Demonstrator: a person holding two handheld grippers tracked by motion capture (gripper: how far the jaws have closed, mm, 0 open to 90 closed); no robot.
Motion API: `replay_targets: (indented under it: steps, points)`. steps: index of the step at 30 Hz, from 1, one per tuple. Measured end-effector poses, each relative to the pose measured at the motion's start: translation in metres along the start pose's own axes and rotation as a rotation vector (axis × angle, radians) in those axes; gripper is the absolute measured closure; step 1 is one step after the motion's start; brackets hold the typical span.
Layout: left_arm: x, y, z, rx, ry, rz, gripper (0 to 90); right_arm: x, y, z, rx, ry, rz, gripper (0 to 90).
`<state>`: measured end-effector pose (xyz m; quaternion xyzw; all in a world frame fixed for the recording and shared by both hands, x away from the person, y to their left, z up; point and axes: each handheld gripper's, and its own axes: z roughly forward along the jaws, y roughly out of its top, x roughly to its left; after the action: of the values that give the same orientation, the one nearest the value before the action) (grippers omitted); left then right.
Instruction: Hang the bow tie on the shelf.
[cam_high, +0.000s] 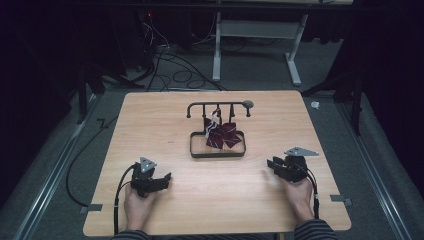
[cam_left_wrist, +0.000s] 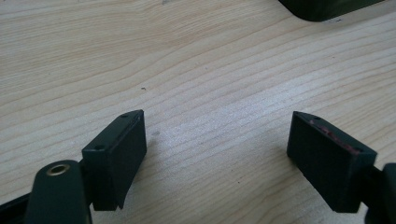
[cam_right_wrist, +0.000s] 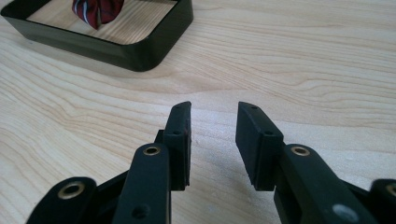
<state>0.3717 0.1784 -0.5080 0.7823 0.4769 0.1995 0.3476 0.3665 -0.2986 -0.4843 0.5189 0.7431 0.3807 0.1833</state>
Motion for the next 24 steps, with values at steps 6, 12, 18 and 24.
replay_targets:
  steps: [6, 12, 18, 24]
  points:
    - [0.0, 0.0, 0.0, 0.0, 0.0, 0.0, 20.4, 0.001, 0.0, 0.005, 0.01, -0.014, -0.009, 67.2]
    - [0.0, 0.0, 0.0, 0.0, 0.0, 0.0, 20.3, 0.001, -0.001, 0.009, 0.017, -0.02, -0.019, 66.1]
    - [0.0, 0.0, 0.0, 0.0, 0.0, 0.0, 20.4, 0.001, -0.001, 0.011, 0.017, -0.03, -0.017, 65.6]
    - [0.0, 0.0, 0.0, 0.0, 0.0, 0.0, 20.3, 0.0, -0.001, 0.015, 0.022, -0.043, -0.025, 65.1]
